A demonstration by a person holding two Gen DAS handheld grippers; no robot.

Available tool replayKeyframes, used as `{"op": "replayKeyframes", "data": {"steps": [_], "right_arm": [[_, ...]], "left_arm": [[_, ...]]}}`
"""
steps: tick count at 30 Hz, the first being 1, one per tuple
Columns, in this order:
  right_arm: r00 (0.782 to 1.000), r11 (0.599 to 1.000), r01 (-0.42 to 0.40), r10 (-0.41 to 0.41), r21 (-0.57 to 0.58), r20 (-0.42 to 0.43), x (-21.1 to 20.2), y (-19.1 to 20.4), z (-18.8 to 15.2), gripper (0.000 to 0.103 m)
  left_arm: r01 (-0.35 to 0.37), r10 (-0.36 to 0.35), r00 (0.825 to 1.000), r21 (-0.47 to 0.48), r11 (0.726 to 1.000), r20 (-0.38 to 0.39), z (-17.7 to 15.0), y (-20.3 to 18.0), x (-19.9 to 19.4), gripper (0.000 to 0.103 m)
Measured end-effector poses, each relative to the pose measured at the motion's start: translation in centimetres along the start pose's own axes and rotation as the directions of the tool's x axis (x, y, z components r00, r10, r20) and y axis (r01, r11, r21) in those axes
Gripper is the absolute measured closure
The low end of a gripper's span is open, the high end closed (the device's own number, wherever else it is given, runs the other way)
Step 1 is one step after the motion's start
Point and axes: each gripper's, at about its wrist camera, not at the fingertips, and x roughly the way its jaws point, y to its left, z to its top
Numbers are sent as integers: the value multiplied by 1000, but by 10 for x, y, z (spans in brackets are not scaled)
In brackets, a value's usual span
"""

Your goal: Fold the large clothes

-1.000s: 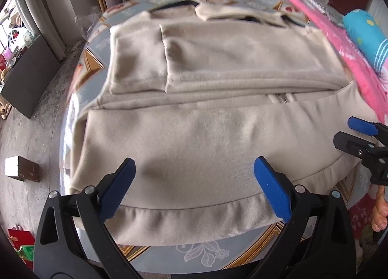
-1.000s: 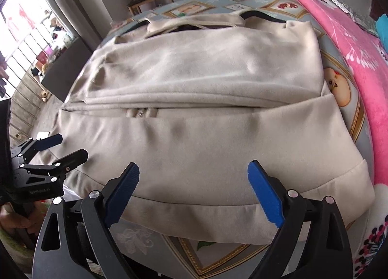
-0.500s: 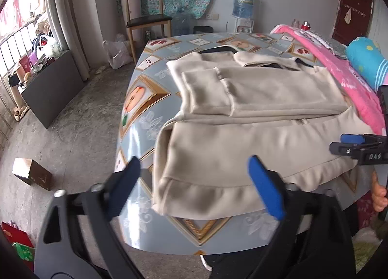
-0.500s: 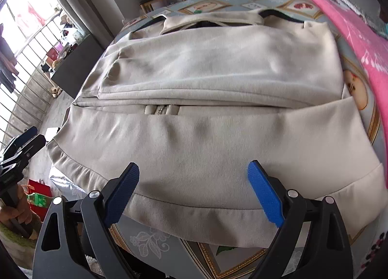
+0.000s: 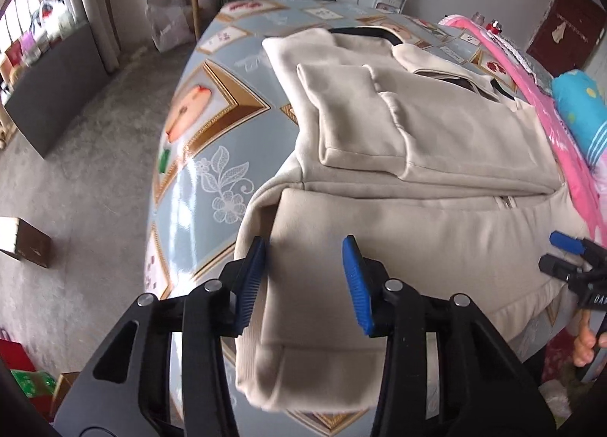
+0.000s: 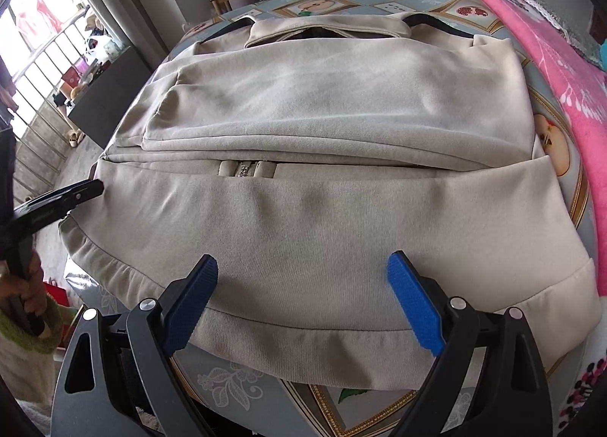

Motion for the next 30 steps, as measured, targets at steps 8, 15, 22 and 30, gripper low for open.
{"op": "replayKeyframes", "data": {"steps": [8,15,22,30], "right_arm": [[1000,1000,5,-5,-2,0,0,1,-1,14],[1000,1000,6,-6,-3,0,0,1,-1,14],[1000,1000,8,-8,-3,1,-1,1,-2,14],[1000,1000,18,-18,-13,-2,-1,3,-2,14]], "left_arm": [[117,-117,993,0,993,34,13,7,8,64],[311,-312,947,22,950,80,9,13,-11,64],[305,-303,952,-65,950,31,18,31,13,64],[557,-557,830,4,830,21,11,28,-4,64]]}}
